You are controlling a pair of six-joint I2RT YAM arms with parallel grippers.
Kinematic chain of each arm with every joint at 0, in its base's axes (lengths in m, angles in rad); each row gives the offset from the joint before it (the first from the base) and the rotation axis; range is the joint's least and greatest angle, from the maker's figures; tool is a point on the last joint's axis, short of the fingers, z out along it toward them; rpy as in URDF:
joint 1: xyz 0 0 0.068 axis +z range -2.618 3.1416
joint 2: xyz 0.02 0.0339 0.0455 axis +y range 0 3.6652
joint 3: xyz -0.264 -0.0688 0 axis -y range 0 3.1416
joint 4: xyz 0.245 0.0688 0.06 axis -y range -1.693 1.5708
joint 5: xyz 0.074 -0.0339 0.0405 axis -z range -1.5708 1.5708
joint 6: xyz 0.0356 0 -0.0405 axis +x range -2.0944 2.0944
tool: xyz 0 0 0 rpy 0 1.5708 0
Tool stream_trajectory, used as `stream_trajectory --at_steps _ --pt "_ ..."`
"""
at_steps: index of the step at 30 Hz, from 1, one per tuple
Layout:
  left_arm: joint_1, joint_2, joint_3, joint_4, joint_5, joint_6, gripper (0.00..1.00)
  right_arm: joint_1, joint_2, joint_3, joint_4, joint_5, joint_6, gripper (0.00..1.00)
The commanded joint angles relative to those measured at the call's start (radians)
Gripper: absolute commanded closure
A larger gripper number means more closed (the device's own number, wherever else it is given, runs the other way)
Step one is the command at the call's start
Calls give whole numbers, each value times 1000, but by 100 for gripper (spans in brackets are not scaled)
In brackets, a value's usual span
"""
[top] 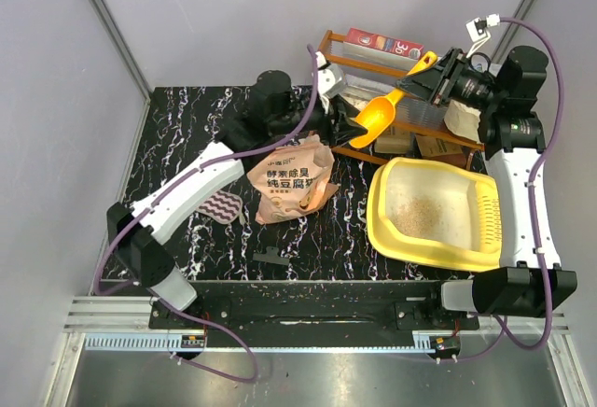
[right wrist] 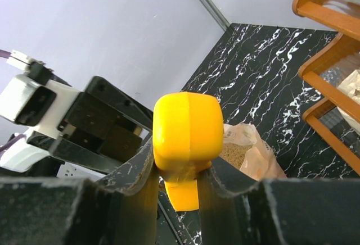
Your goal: Fill the litter box with clean litter
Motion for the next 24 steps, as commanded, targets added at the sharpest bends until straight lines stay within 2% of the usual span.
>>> stream_trajectory --at_steps 1,7,10,11,13,15,17,19,20,22,23,24 --pt "-27 65 82 89 -10 -29 48 24 -44 -32 76 -16 43 100" --pt "-50 126 134 92 1 -25 56 28 -86 -89 38 -14 20 100" --pt "-53 139 136 92 16 6 67 28 -107 -109 23 -13 12 100" --pt "-51 142 133 92 29 11 75 28 -110 -112 17 -14 9 100" --pt "-53 142 127 92 53 23 82 30 -118 -121 3 -14 0 100" --pt "-53 140 124 87 65 32 94 30 -123 -130 -11 -11 -14 100" --pt "-53 132 120 60 81 64 100 30 -126 -144 -32 -14 -31 98" --pt "-51 117 122 -15 95 144 100 28 -130 -135 -77 -34 -98 81" --pt "-48 111 123 -52 93 187 100 27 -133 -124 -106 -37 -133 63" --pt "-36 82 123 -152 89 312 100 25 -143 -91 -184 -59 -256 52" --pt "-30 71 120 -180 84 348 100 25 -149 -78 -212 -57 -297 42" --pt "-24 53 111 -198 84 378 100 25 -152 -63 -262 -54 -364 39"
